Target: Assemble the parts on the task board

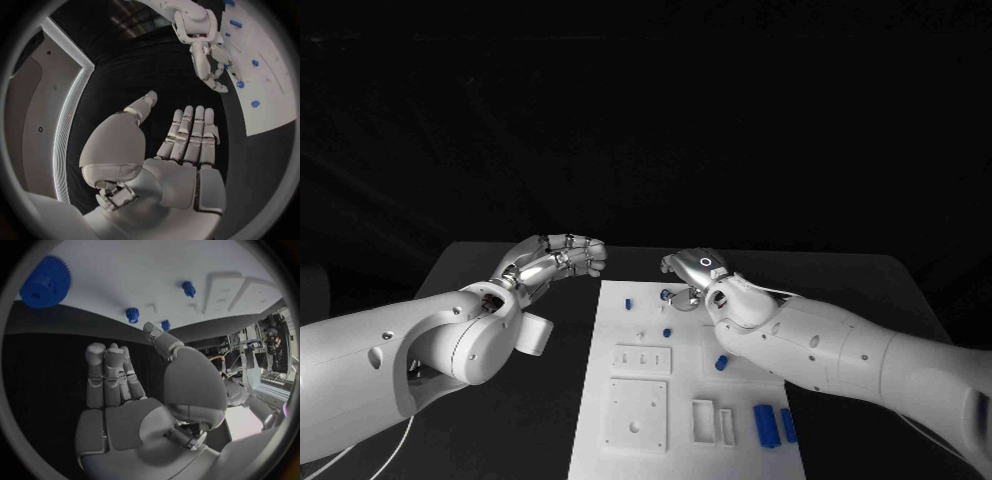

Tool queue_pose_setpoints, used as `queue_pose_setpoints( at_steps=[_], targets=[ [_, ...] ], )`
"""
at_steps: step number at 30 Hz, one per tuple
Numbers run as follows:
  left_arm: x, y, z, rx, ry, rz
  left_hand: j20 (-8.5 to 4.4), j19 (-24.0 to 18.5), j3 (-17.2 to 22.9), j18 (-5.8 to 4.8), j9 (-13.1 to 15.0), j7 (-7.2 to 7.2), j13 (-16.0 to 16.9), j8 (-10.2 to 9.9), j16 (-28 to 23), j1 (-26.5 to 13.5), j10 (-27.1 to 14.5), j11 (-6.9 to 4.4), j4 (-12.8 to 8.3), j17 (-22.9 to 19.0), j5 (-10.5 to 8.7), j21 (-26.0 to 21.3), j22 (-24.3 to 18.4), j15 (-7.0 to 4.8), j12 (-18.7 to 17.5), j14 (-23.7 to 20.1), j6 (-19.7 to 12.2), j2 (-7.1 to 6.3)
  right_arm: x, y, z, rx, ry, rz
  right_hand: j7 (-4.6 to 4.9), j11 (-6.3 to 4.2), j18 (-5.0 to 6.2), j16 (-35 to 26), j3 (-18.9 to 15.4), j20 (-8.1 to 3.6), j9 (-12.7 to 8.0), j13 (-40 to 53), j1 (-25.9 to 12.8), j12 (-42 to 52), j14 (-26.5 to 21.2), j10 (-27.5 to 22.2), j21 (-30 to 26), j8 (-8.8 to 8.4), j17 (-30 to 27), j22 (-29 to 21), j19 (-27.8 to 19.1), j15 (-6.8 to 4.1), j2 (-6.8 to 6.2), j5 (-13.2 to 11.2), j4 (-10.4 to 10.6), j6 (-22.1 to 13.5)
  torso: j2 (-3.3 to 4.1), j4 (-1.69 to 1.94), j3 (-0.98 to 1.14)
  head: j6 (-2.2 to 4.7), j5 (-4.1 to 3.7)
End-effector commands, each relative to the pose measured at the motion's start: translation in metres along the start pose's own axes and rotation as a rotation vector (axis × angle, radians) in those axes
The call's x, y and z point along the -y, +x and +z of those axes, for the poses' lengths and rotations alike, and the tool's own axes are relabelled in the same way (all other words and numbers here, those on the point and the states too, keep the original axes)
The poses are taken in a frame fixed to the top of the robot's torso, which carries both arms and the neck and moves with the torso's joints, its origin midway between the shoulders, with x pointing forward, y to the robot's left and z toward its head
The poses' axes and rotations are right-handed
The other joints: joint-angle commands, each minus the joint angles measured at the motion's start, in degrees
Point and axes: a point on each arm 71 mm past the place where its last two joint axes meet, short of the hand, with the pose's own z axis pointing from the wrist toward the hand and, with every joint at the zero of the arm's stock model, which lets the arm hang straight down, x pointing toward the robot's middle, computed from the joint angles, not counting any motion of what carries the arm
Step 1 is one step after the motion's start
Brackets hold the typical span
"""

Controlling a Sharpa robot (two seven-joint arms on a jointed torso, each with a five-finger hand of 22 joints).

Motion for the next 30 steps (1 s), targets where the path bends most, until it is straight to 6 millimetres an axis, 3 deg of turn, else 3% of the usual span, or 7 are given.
queue_pose_setpoints(
  at_steps=[1, 9, 14, 16, 19, 21, 30],
  targets=[
    [0.003, -0.002, 0.000, 0.005, 0.013, 0.007, -0.10, 0.3, 0.0, 0.98, -0.1, 1.52, -0.1, -0.4, -0.2, -0.5, 0.3, 0.07, -0.4, -0.1, -0.09, -0.3, 1.3, -0.04, -0.2, 0.3, 0.4, -0.20, 0.006, -0.014, -0.005, 0.026, -0.003, 0.047, 0.07, -0.18, 4.89, 0.3, -0.2, 0.24, 0.2, -0.1, -0.1, 0.4, -0.3, 1.1, -0.3, 0.46, -0.1, -0.1, 0.3, 0.06, 0.01, 0.1, 0.0, 0.2, -0.04, -0.34, 0.08, 0.42, -0.05],
    [0.002, -0.007, 0.000, 0.015, 0.011, 0.011, -0.10, 0.3, 0.0, 0.99, -0.1, 1.51, -0.1, -0.4, -0.2, -0.5, 0.3, 0.07, -0.4, -0.1, -0.09, -0.3, 1.3, -0.04, -0.2, 0.3, 0.5, -0.20, 0.055, -0.035, -0.027, -0.060, 0.068, 0.092, 0.93, -3.29, 4.89, 0.9, -0.3, 0.20, 0.7, 2.3, 0.8, 5.6, 0.0, 9.8, -0.2, 1.82, -0.4, 0.0, 1.0, -2.87, 0.18, 0.1, 0.9, 2.4, -0.57, -1.41, 0.29, 0.94, -0.05],
    [0.001, -0.009, 0.001, 0.018, 0.010, 0.012, -0.09, 0.3, 0.0, 1.00, -0.1, 1.49, -0.1, -0.4, -0.2, -0.5, 0.3, 0.07, -0.4, -0.1, -0.08, -0.3, 1.3, -0.04, -0.2, 0.3, 0.5, -0.19, 0.082, -0.027, -0.034, -0.161, 0.128, 0.138, -1.29, -6.27, 4.89, 1.7, -2.7, -0.63, 0.7, 12.8, 1.3, 19.6, 0.0, 16.2, -0.1, 1.76, -0.1, 0.3, 1.6, -6.20, 0.38, 0.2, 1.3, 2.7, -0.85, -2.00, 0.41, 0.93, 0.03],
    [0.001, -0.009, 0.001, 0.017, 0.009, 0.012, -0.09, 0.3, 0.0, 1.00, -0.1, 1.48, -0.1, -0.4, -0.2, -0.5, 0.3, 0.07, -0.5, -0.1, -0.08, -0.3, 1.3, -0.04, -0.3, 0.3, 0.5, -0.18, 0.086, -0.026, -0.035, -0.178, 0.130, 0.133, -1.77, -6.89, 4.89, 1.7, -3.5, -0.74, 0.6, 21.7, 1.4, 29.5, 0.0, 13.1, -0.4, 1.44, -0.2, 0.2, 1.8, -6.06, 0.32, -0.2, 1.6, 2.7, -0.88, -2.13, 0.50, 0.89, 0.07],
    [0.001, -0.010, 0.002, 0.016, 0.008, 0.012, -0.09, 0.3, 0.0, 1.00, -0.1, 1.48, -0.1, -0.4, -0.2, -0.5, 0.3, 0.07, -0.5, -0.1, -0.08, -0.3, 1.3, -0.04, -0.3, 0.3, 0.5, -0.18, 0.091, -0.021, -0.034, -0.211, 0.144, 0.152, -1.64, -7.29, 4.84, 3.0, -4.8, -1.16, 0.3, 34.3, 1.3, 44.0, 0.6, 9.6, 0.1, 0.84, 0.6, 0.6, 2.5, -6.31, 0.43, 0.2, 1.3, 2.2, -0.86, -2.23, 0.70, 0.86, 0.01],
    [0.000, -0.010, 0.002, 0.016, 0.008, 0.012, -0.08, 0.3, 0.1, 1.00, -0.1, 1.47, -0.1, -0.4, -0.2, -0.5, 0.3, 0.07, -0.5, -0.1, -0.08, -0.3, 1.3, -0.03, -0.3, 0.3, 0.5, -0.17, 0.092, -0.018, -0.033, -0.228, 0.148, 0.157, -1.30, -6.73, 4.89, 5.9, -5.0, -1.65, -0.3, 49.3, 0.7, 59.1, 0.2, 1.1, 1.5, 0.14, 3.1, 1.8, 3.0, -6.18, 1.15, 0.7, 1.5, 2.1, -0.87, -2.32, 0.86, 0.87, -0.01],
    [-0.001, -0.010, 0.005, 0.013, 0.006, 0.012, -0.07, 0.3, 0.1, 1.00, -0.1, 1.46, -0.1, -0.4, -0.2, -0.6, 0.3, 0.07, -0.5, -0.1, -0.08, -0.4, 1.3, -0.03, -0.3, 0.3, 0.5, -0.14, 0.092, 0.001, -0.029, -0.268, 0.169, 0.176, -1.52, -6.70, 4.89, 10.3, -5.7, -2.97, -0.9, 62.0, -0.3, 70.9, -0.8, 6.0, 5.9, -1.02, 8.0, 2.0, 2.8, -6.19, 2.01, 4.2, 0.1, 0.5, -0.74, -2.05, 0.94, 0.85, -0.31]
  ],
)
